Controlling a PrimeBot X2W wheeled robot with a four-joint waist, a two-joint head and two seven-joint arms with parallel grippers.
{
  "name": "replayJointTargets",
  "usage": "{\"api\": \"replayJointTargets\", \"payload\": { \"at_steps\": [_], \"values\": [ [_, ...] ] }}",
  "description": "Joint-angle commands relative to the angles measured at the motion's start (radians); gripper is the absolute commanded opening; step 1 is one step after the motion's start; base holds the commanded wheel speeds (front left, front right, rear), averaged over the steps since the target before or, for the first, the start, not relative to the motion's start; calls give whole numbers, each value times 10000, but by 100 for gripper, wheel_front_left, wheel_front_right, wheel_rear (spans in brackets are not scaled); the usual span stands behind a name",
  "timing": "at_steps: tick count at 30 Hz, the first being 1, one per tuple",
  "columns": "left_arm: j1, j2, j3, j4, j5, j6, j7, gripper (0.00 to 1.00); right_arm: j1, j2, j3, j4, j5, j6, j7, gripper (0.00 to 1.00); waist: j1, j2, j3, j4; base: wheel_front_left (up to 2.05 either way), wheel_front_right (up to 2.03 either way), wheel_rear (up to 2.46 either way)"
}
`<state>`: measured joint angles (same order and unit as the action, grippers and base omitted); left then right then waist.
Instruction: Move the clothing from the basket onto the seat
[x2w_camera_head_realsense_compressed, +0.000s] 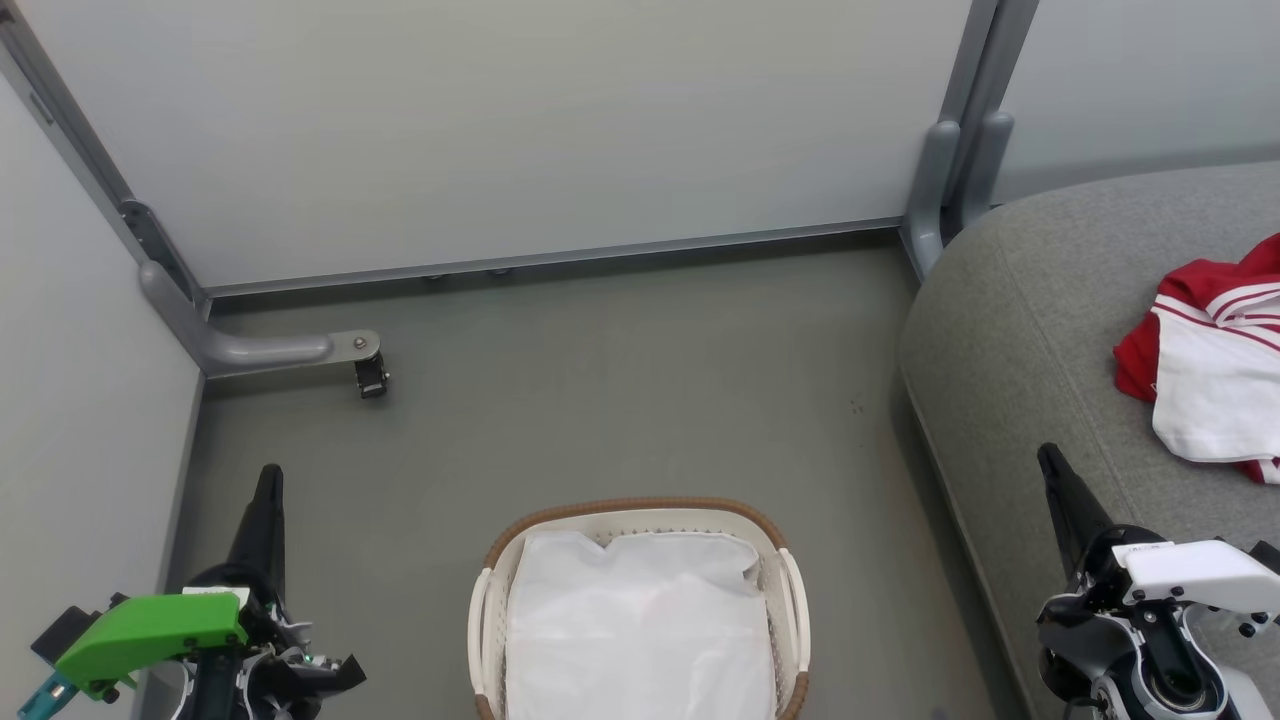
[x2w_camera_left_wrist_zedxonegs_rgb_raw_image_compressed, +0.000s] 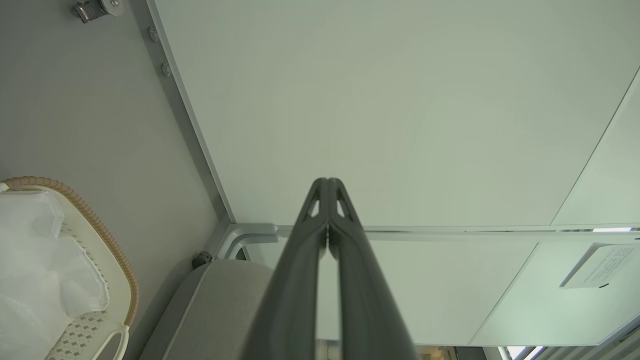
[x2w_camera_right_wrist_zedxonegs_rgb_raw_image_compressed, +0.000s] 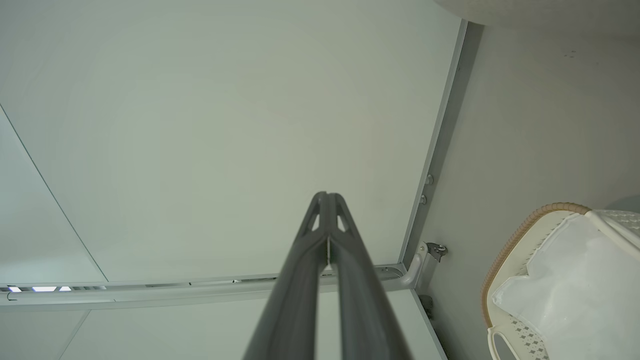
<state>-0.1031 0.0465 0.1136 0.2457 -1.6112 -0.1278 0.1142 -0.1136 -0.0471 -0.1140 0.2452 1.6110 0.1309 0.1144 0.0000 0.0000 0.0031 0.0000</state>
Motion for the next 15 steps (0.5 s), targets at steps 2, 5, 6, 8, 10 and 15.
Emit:
{"api": "replayJointTargets", "payload": {
  "at_steps": [2, 5, 6, 8, 10, 15],
  "values": [
    [-115, 69, 24, -21, -33, -58, 36, 0, 103, -59, -20, -36, 34, -3, 35, 0, 0, 0, 0, 1, 0, 0, 0],
    [-115, 69, 24, -21, -33, -58, 35, 0, 103, -59, -20, -36, 34, -3, 35, 0, 0, 0, 0, 1, 0, 0, 0],
    [-115, 69, 24, -21, -33, -58, 35, 0, 103, -59, -20, -36, 35, -3, 35, 0, 0, 0, 0, 1, 0, 0, 0],
    [-115, 69, 24, -21, -33, -58, 35, 0, 103, -59, -20, -36, 35, -3, 35, 0, 0, 0, 0, 1, 0, 0, 0],
    [-115, 69, 24, -20, -33, -58, 35, 0, 103, -59, -19, -36, 35, -3, 35, 0, 0, 0, 0, 1, 0, 0, 0],
    [-115, 69, 24, -20, -33, -58, 35, 0, 103, -59, -19, -36, 35, -3, 34, 0, 0, 0, 0, 1, 0, 0, 0]
  ]
}}
